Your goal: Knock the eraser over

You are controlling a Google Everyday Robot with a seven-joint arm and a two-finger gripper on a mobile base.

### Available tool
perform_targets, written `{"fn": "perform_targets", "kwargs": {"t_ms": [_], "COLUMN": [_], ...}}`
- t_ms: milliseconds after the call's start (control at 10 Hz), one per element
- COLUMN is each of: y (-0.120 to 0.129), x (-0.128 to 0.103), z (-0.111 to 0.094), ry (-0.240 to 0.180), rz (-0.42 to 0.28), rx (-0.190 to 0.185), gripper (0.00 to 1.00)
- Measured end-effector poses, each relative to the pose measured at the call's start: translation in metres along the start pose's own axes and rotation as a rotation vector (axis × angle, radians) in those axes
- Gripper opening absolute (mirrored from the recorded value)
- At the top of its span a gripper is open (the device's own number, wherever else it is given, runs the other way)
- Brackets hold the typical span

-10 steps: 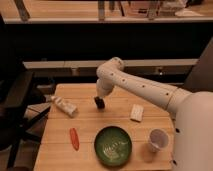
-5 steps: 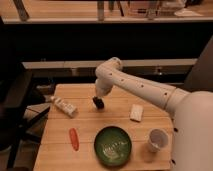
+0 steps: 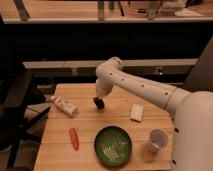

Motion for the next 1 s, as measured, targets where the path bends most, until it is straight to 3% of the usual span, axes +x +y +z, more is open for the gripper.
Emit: {"fn": "perform_targets", "kwargs": {"t_ms": [1000], "y": [-0.0022], "x": [-0.0044], "z": [-0.0013], "ry": [-0.012], "rz": [-0.019], "rx": [0.004], "gripper": [0.0]}}
